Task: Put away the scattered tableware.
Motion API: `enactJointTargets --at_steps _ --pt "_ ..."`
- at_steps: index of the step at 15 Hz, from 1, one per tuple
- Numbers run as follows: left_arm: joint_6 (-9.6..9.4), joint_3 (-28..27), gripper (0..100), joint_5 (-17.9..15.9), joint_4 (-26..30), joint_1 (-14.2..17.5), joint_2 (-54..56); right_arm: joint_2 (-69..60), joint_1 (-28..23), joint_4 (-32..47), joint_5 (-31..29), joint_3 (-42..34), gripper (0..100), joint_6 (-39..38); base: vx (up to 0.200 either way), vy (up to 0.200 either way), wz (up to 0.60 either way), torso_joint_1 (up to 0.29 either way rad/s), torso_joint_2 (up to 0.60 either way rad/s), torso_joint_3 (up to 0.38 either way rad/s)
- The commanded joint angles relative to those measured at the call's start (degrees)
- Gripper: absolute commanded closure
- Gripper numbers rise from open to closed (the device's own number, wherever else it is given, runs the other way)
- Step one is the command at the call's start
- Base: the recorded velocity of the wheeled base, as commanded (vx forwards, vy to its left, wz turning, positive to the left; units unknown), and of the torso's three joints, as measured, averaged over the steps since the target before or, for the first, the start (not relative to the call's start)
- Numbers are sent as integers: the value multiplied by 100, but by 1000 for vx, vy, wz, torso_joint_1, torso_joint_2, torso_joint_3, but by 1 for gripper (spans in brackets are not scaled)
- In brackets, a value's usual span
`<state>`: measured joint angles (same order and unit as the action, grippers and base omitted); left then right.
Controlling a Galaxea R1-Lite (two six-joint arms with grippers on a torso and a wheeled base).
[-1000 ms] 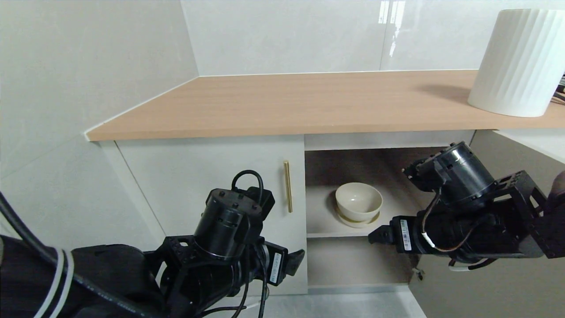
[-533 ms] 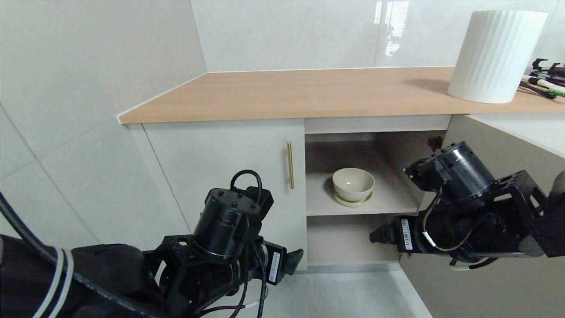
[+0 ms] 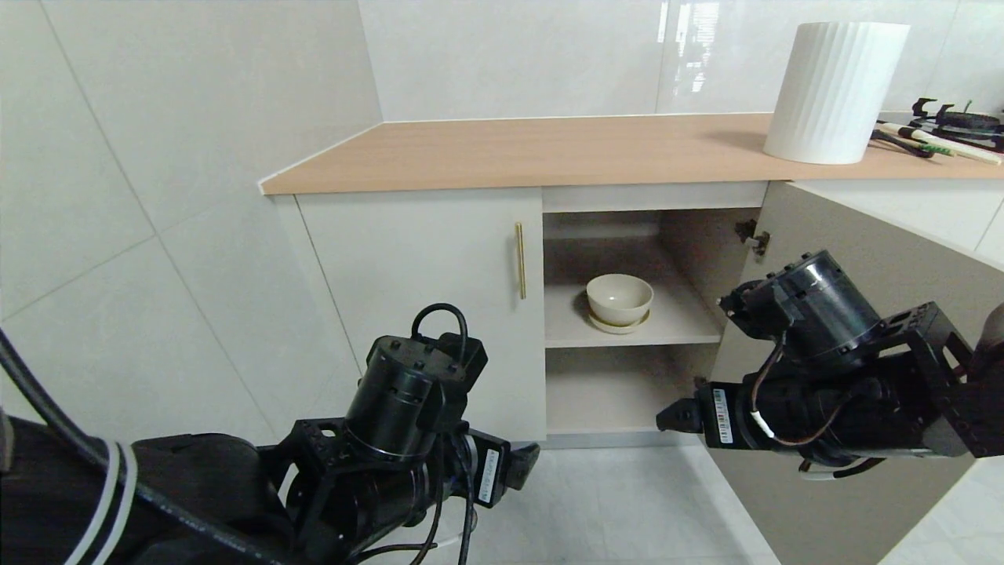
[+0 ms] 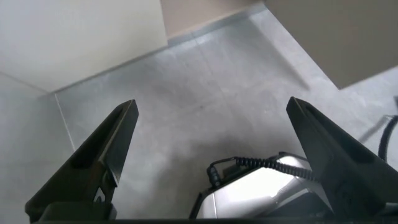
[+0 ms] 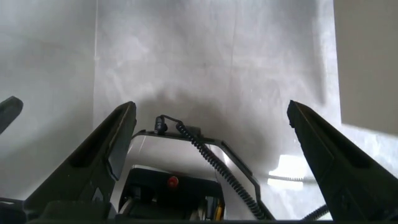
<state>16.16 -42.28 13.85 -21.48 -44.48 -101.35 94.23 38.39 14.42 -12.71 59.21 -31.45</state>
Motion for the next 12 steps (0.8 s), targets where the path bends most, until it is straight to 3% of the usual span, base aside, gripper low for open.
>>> enactJointTargets --at_steps 1,5,9,12 --pt "1 0 0 4 -5 1 -25 -10 2 -1 -3 3 0 -1 -200 0 0 7 7 2" --pt "1 0 0 4 -5 1 -16 -379 -7 324 -21 3 0 -1 -200 0 0 4 6 4" --pt "-8 9 0 -5 -5 10 -34 -731 81 808 -29 -32 0 -19 0 0 0 0 0 0" --pt "-8 0 0 4 -5 1 -7 -810 178 825 -21 -586 0 -28 0 0 0 0 0 0"
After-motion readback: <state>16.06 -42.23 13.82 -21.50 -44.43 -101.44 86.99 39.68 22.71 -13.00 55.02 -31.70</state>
